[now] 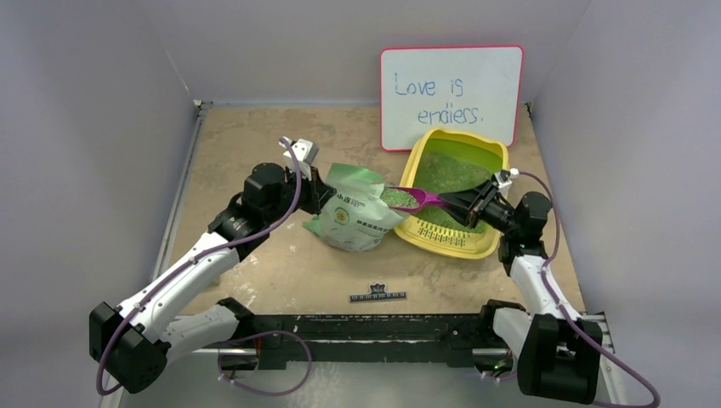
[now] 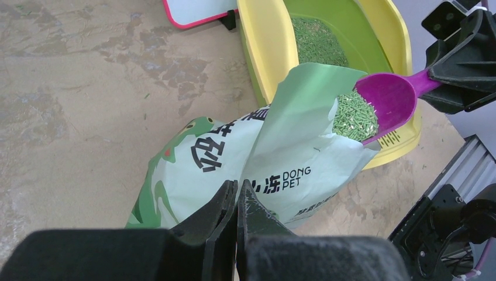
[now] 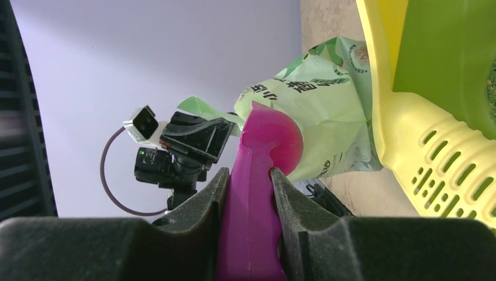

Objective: Fill the litter box with clean litter
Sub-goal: 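Scoop the cat litter from the cat litter bag, then pour the cat litter into the litter box.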

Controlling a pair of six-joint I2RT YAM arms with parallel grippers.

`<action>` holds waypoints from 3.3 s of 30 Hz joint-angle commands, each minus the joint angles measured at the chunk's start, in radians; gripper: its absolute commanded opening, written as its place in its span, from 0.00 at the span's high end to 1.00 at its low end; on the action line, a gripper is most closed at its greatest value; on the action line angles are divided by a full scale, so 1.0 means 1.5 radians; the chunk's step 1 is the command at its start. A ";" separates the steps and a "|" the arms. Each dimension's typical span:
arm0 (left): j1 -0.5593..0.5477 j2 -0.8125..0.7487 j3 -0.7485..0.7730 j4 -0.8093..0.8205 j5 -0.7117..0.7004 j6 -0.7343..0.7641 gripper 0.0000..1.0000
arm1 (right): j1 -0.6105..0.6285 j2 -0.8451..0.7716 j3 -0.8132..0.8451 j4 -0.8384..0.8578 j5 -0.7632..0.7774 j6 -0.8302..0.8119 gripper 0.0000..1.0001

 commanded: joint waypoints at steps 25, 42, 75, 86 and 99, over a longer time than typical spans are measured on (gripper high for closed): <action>0.000 -0.009 0.032 0.046 -0.003 0.002 1.00 | -0.132 -0.084 0.033 -0.109 -0.112 -0.020 1.00; 0.000 0.005 0.031 0.052 0.004 0.001 1.00 | -0.224 -0.076 0.049 -0.071 -0.167 0.006 1.00; 0.000 -0.022 0.045 -0.001 -0.002 0.055 1.00 | -0.344 0.171 0.293 -0.295 -0.074 -0.309 1.00; 0.000 -0.039 0.037 -0.013 -0.007 0.063 1.00 | -0.344 0.199 0.395 -0.409 0.019 -0.411 1.00; 0.000 -0.041 0.034 -0.006 -0.008 0.061 1.00 | -0.332 0.240 0.519 -0.523 0.117 -0.522 1.00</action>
